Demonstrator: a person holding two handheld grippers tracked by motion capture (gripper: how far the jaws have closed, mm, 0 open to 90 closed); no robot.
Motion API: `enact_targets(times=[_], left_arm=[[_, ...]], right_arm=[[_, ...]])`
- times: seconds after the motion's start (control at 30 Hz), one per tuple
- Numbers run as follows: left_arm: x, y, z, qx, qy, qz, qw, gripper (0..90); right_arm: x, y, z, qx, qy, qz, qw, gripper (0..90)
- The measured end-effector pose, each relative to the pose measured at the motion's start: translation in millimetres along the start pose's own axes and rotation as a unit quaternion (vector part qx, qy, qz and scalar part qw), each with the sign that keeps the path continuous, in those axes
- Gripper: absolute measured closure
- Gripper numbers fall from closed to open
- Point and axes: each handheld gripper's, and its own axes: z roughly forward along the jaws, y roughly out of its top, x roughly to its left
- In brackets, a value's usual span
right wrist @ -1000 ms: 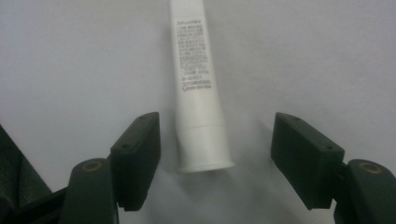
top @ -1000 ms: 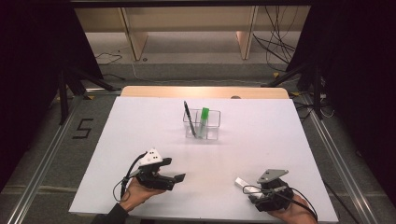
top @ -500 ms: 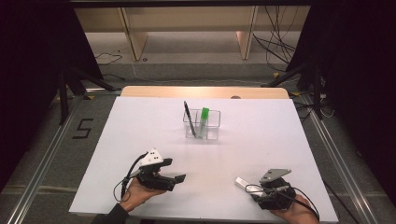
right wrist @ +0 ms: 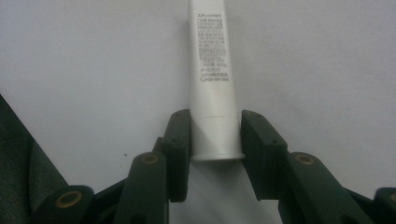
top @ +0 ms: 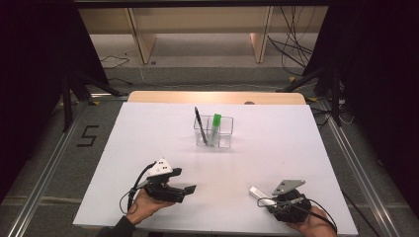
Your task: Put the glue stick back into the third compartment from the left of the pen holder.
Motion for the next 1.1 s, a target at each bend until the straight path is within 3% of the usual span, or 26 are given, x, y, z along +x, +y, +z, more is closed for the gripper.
enact_targets(times=[0.23, 0.5, 0.63, 0.7, 0.73, 0.8, 0.87, 0.93, 0.97, 1.03, 1.1], left_arm=[[-0.3, -0.1, 0.4, 0.001, 0.000, 0.001, 1.0000, 16.5], [0.6, -0.2, 0.2, 0.001, 0.000, -0.001, 1.0000, 16.5], [0.5, -0.1, 0.7, 0.001, 0.000, -0.002, 1.0000, 16.5], [0.5, -0.1, 0.9, 0.002, 0.000, -0.002, 1.0000, 16.5], [0.5, -0.1, 1.0, 0.004, 0.000, -0.003, 1.0000, 16.5], [0.8, 0.0, 1.1, 0.006, -0.001, -0.003, 1.0000, 16.5], [1.2, 0.7, 0.9, 0.005, -0.006, -0.008, 0.9999, 16.5], [1.0, 2.2, 0.4, 0.003, -0.013, -0.010, 0.9999, 16.5], [0.8, 2.9, 0.2, 0.004, -0.014, -0.011, 0.9998, 16.5], [0.4, 5.1, -0.1, 0.009, -0.021, -0.008, 0.9997, 16.5], [-1.0, 7.5, -1.0, 0.012, -0.024, -0.005, 0.9996, 16.5]], right_arm=[[1.6, 1.9, -2.1, -0.013, -0.005, 0.001, 0.9999, 65.5], [4.8, 5.8, -13.6, -0.074, -0.014, -0.002, 0.9971, 65.5], [16.3, 10.5, -16.2, -0.103, -0.046, -0.035, 0.9931, 65.5], [24.7, 13.1, -17.0, -0.119, -0.068, -0.065, 0.9885, 65.5], [29.3, 14.5, -16.9, -0.126, -0.081, -0.081, 0.9854, 65.5], [40.1, 15.8, -15.6, -0.142, -0.117, -0.127, 0.9748, 65.5], [48.6, 17.1, -15.0, -0.157, -0.134, -0.158, 0.9656, 65.5], [56.6, 18.5, -14.5, -0.170, -0.160, -0.195, 0.9524, 65.5], [61.9, 18.8, -13.0, -0.177, -0.179, -0.224, 0.9416, 65.5], [68.6, 19.3, -10.5, -0.178, -0.203, -0.260, 0.9273, 65.5], [76.4, 19.0, -5.8, -0.184, -0.233, -0.295, 0.9080, 65.5]])
